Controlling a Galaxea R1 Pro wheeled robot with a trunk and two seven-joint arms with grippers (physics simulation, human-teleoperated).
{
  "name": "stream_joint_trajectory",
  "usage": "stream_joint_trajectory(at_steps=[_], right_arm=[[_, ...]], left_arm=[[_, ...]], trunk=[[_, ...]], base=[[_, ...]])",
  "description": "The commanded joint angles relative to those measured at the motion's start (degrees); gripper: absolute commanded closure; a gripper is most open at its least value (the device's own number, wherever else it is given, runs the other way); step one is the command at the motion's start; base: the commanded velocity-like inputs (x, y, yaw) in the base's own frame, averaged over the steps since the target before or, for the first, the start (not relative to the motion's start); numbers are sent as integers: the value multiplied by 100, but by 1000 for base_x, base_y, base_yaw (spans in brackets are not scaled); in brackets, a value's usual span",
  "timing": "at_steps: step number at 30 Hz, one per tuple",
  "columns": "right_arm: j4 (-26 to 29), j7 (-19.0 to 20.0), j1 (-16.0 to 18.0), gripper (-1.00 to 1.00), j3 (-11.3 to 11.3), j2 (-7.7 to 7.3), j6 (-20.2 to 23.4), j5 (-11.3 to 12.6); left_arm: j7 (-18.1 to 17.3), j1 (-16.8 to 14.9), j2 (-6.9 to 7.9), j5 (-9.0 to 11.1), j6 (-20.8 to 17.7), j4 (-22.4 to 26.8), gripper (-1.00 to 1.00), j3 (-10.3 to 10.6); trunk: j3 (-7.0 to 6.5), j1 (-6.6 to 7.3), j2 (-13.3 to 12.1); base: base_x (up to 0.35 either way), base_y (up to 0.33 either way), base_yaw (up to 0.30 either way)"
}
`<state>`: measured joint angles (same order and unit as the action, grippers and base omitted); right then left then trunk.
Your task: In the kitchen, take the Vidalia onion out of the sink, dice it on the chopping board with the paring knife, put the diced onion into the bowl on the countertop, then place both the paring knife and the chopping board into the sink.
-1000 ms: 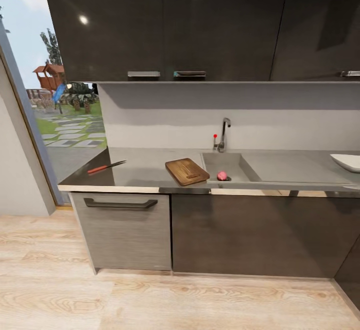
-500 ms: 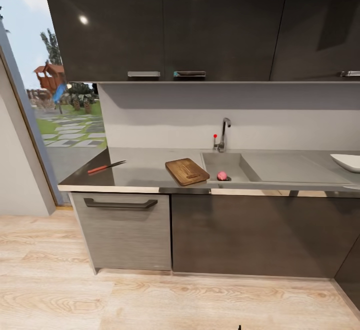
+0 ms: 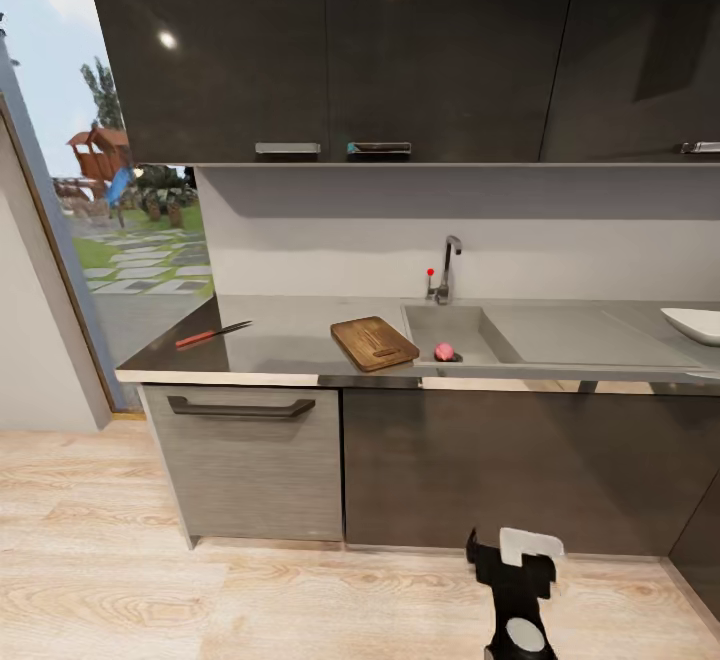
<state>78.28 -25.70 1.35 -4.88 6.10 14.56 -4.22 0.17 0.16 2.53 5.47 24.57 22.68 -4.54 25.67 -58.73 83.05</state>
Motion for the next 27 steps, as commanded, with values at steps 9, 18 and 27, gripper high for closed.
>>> stream_joint_trajectory(at_steps=[9, 18, 27], right_arm=[[1039, -256, 770, -100, -64, 389, 1251, -1074], [1083, -243, 2034, -100, -68, 389, 2256, -1160], [1041, -230, 3373, -100, -71, 389, 3390, -1127]], left_arm=[[1, 2, 10, 68, 4, 0, -100, 7], [1, 2, 11, 63, 4, 0, -100, 6], [1, 2, 11, 60, 4, 0, -100, 13]], trunk=[[6, 0, 3], [6, 0, 3], [6, 0, 3]], base=[[0, 0, 0], [0, 0, 0], [0, 0, 0]])
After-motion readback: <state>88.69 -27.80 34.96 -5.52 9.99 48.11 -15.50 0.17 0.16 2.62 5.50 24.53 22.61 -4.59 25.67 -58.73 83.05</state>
